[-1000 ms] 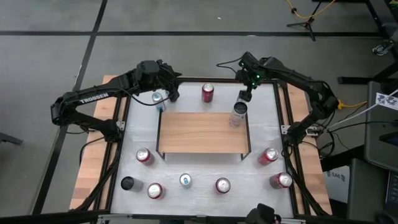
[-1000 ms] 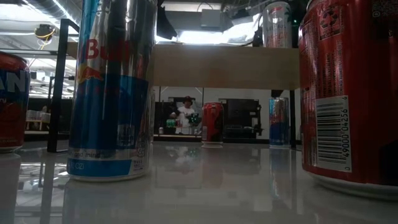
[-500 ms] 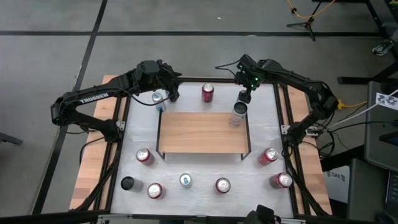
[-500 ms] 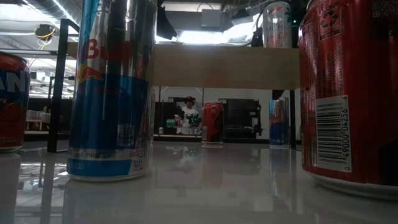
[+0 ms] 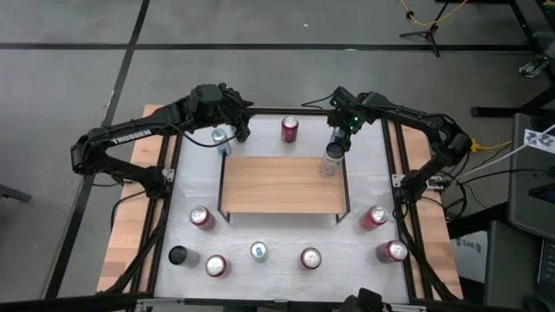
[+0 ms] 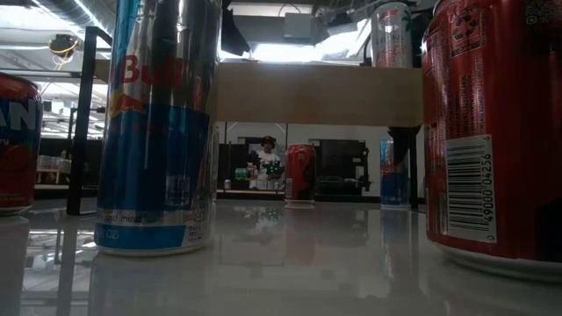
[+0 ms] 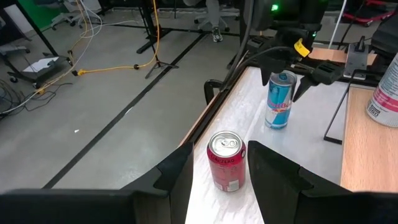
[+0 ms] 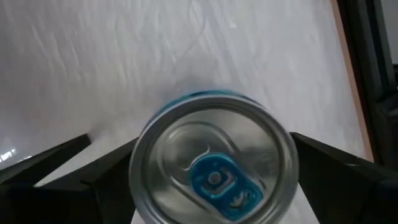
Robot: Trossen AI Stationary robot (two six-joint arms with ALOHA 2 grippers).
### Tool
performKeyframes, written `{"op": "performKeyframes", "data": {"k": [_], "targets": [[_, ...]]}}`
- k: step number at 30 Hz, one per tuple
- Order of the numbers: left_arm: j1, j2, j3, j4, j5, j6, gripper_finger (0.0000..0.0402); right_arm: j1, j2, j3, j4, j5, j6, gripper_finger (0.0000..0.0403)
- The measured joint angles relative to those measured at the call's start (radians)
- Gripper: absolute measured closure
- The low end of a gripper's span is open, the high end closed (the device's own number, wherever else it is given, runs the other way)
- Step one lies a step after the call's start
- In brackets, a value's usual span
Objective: Place canned beverage on shelf
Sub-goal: Put the top right blue soda can on the shelf
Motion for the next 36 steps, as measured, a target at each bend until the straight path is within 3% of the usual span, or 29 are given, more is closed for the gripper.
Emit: {"op": "performKeyframes", "data": {"k": [13,26,36], "targets": [[0.000,0.000,0.000,0.000,0.000,0.000,0.0258,0.001,0.000,0.000,0.056,0.000,0.000,0.0043],[0.000,0.000,0.000,0.000,0.000,0.000,0.0258,0.000,-0.001,0.002,0.063,0.060,-0.004,0.0186],[0.000,0.000,0.000,0.000,0.000,0.000,0.0258,0.000,0.002,0.130,-0.005,0.087,-0.005,0.0174]]}}
